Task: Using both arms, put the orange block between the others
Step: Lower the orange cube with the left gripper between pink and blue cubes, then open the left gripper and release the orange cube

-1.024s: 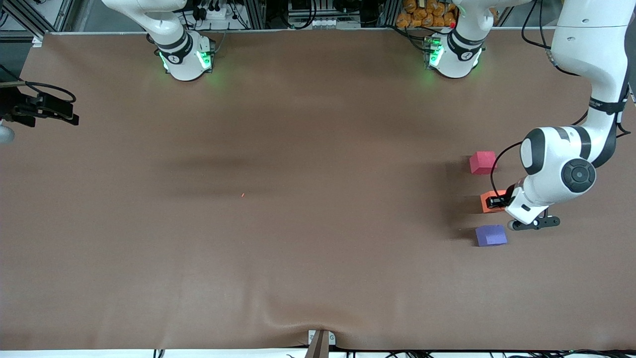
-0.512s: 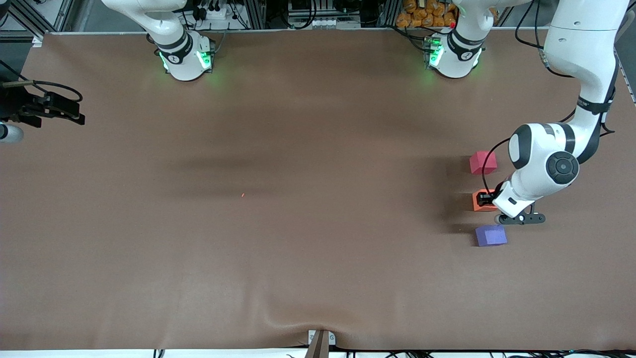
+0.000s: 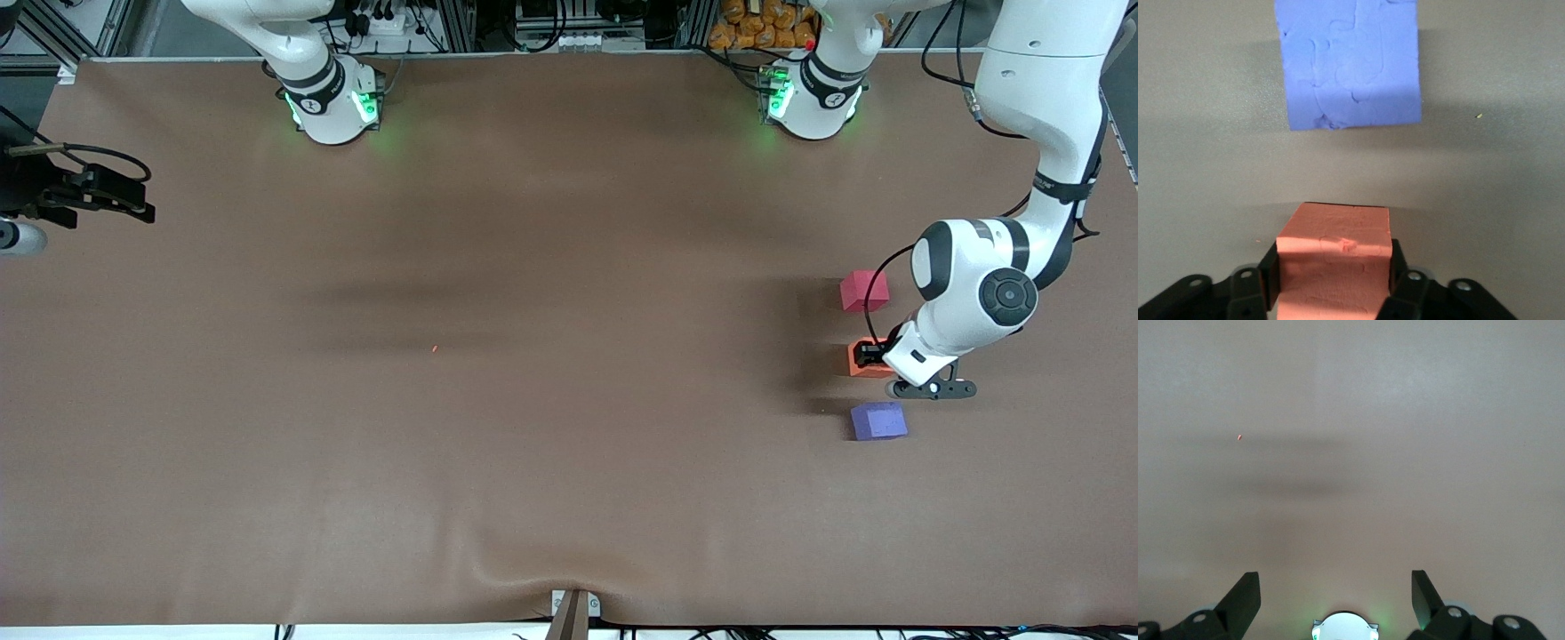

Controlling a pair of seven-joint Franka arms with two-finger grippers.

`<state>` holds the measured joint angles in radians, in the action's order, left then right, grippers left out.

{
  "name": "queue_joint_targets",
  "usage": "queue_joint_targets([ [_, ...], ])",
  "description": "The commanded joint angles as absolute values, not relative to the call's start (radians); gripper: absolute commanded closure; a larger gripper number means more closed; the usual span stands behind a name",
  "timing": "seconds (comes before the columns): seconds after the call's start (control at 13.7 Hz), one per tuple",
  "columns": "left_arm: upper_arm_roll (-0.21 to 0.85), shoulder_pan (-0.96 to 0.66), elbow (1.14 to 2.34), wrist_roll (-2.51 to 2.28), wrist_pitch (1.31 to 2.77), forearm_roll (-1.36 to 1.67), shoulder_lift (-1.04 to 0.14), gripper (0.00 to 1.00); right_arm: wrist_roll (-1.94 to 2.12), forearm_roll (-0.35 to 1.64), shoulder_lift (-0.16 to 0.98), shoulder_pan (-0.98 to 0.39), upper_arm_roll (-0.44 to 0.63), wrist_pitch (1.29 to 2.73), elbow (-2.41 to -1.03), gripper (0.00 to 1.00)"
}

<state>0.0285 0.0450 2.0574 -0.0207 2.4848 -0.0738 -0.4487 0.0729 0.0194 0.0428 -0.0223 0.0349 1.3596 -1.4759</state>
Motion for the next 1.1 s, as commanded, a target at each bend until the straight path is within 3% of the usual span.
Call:
queue_joint_targets([
  [0.0, 0.038, 0.058, 2.065, -0.02, 2.494, -0.092, -0.416, 0.0, 0.074, 0.026, 0.029, -0.034, 0.04, 1.361, -1.479, 0.0],
  [0.29, 0.041, 0.054, 2.016, -0.029, 2.423, -0.091, -0.324, 0.0, 0.074, 0.028, 0.031, -0.035, 0.04, 1.361, -1.479, 0.0],
  [1.02, 0.167, 0.049, 1.498, -0.184, 1.785, -0.08, -0.278, 0.0, 0.074, 0.028, 0.032, -0.037, 0.041, 1.361, -1.479, 0.0],
])
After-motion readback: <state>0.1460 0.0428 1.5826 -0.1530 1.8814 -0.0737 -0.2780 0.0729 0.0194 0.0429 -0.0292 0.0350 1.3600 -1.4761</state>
